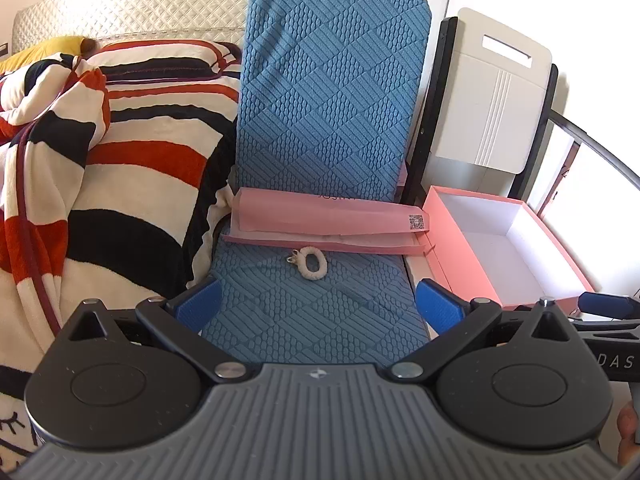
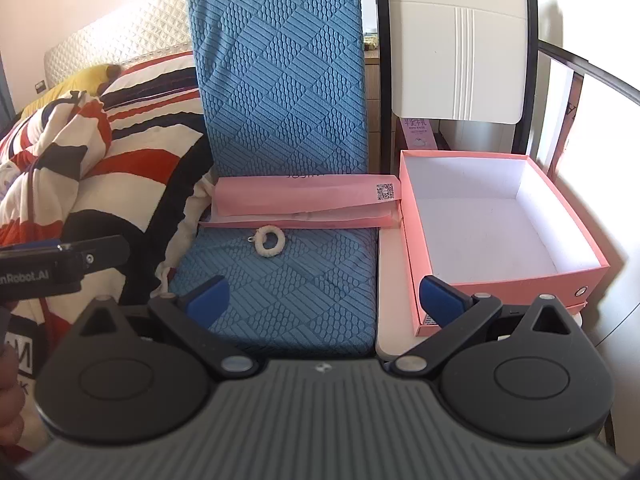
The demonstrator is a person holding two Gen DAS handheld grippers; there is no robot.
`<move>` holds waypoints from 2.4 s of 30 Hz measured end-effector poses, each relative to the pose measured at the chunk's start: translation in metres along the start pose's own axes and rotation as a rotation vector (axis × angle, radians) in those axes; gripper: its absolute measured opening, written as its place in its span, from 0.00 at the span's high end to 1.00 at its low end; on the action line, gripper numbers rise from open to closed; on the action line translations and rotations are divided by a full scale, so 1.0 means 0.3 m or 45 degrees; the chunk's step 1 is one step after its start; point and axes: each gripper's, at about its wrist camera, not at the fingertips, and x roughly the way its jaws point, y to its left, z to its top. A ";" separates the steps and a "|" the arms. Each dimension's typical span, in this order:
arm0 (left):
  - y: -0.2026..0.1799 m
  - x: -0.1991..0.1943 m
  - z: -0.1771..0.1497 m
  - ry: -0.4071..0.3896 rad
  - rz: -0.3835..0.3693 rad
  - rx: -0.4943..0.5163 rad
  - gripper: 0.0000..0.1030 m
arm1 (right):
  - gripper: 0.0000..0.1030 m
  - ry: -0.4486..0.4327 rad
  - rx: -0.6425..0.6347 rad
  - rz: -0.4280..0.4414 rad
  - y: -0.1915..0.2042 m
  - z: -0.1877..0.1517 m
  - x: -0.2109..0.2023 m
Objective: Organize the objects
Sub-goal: 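Move both grippers toward the flat pink paper bag on the seat, then close the right gripper on the open edge of the pink bag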
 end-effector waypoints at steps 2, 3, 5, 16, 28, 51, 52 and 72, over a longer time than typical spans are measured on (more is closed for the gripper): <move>-0.005 -0.003 0.001 -0.002 -0.002 0.000 0.00 | 0.00 0.003 -0.001 0.000 0.000 0.000 -0.001; -0.006 -0.004 0.000 -0.002 -0.005 -0.001 0.00 | 0.00 0.004 0.000 0.003 0.000 -0.002 -0.001; -0.012 -0.007 -0.002 -0.003 -0.011 -0.002 0.00 | 0.00 0.008 0.002 0.009 0.000 -0.003 -0.004; -0.034 -0.017 0.000 -0.006 -0.008 0.016 0.00 | 0.00 0.008 0.010 0.020 -0.009 -0.008 -0.003; -0.059 0.040 0.010 0.022 -0.047 0.036 0.00 | 0.00 0.042 0.046 0.026 -0.049 -0.017 0.041; -0.049 0.247 0.085 0.060 -0.046 0.109 0.00 | 0.00 -0.007 0.066 0.060 -0.097 0.061 0.202; -0.046 0.260 0.083 0.057 -0.054 0.105 0.00 | 0.00 -0.004 0.069 0.053 -0.097 0.064 0.213; 0.073 0.748 0.022 0.117 0.046 -0.026 0.00 | 0.00 -0.035 0.116 0.028 -0.108 0.052 0.579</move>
